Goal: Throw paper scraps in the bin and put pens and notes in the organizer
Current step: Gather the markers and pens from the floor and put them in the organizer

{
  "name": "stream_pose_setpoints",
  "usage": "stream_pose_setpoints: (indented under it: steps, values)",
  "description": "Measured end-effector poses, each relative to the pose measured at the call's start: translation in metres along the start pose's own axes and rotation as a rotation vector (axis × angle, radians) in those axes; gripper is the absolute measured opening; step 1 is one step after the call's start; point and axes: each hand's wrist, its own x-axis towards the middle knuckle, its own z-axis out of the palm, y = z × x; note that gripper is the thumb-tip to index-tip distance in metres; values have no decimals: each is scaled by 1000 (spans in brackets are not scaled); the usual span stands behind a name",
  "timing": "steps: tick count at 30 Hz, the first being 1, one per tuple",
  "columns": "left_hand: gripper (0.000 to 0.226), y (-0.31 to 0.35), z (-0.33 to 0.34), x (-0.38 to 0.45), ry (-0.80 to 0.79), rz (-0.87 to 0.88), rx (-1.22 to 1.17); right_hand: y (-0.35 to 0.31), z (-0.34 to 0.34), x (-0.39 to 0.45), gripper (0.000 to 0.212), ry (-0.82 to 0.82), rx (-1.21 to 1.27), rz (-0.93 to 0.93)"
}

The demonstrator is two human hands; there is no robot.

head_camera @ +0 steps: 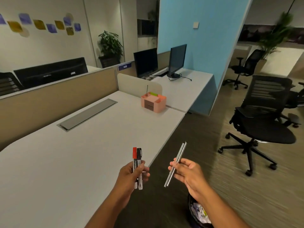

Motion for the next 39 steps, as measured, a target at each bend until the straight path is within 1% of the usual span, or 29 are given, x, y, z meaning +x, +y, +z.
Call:
stream_pose_setpoints:
  steps: [5, 10, 12, 14, 18, 24, 28, 33, 39]
  values:
    - [22, 18, 25, 78, 18, 14, 32, -29, -4, 71, 33, -33, -19, -4]
    - [27, 30, 60, 151, 41, 4, 50, -71, -17, 150, 27, -81, -63, -14]
    - [28, 34, 70, 175, 48, 8, 41, -86, -18, 180, 29, -109, -87, -18]
    - [27, 38, 77, 196, 64, 0, 35, -97, -15, 207, 30, -125, -106, -19]
    - [27, 46, 81, 239, 89, -23, 40, -106, -4, 257, 24, -139, -110, 11]
    - [24, 58, 74, 319, 134, -21, 19, -112, 23, 334, 24, -136, -126, 41]
    - [23, 73, 66, 366, 133, 9, -10, -126, 53, 379, 24, -139, -203, 25]
    - [25, 90, 57, 411, 146, 20, -32, -163, 90, 437, 23, -178, -245, -67]
    - [25, 91, 48, 452, 181, 15, -64, -205, 136, 538, 15, -125, -280, -177]
